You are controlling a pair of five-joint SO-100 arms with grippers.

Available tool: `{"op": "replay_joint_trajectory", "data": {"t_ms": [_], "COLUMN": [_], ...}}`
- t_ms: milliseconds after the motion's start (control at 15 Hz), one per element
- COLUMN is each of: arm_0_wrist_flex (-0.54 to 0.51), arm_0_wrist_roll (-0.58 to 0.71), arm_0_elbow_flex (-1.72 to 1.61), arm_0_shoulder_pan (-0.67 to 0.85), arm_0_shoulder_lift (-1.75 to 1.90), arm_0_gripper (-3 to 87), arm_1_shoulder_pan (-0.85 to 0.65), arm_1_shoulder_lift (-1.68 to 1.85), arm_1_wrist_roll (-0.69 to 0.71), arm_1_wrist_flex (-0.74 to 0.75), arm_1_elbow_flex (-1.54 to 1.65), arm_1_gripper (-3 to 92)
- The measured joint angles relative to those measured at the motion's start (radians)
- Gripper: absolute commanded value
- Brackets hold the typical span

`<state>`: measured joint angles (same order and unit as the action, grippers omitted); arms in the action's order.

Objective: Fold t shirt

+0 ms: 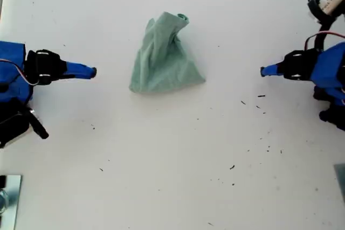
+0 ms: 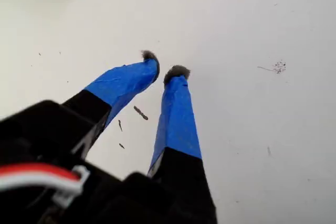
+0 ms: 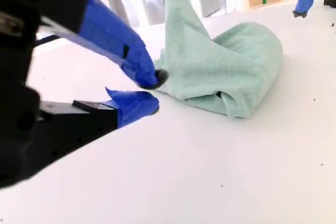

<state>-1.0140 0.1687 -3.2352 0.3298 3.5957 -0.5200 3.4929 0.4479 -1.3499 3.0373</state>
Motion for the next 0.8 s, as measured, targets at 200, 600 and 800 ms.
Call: {"op": "replay_joint_trajectory", "data": {"t_ms": [200, 600, 800], "arm_0_wrist_flex": [0.0, 0.0, 0.0], "arm_0_wrist_roll": [0.0, 0.0, 0.0], "arm_0_elbow_flex": [0.0, 0.0, 0.0], "arm_0_shoulder_pan": [-0.003, -0.003, -0.003], "arm_0_shoulder_lift": [0.0, 0.0, 0.0], "arm_0_gripper": [-0.1, -0.1, -0.1], "arm_1_shoulder_pan": [0.04, 0.696, 0.719], "arm_1_shoulder_lift": [-0.005, -1.192, -1.782], "arm_1_wrist_roll": [0.028, 0.261, 0.333], "arm_1_wrist_flex": [0.089, 0.715, 0.701], "arm_1_elbow_flex": [-0.005, -0.92, -1.397], "arm_1_gripper": [2.7, 2.6, 2.6]}}
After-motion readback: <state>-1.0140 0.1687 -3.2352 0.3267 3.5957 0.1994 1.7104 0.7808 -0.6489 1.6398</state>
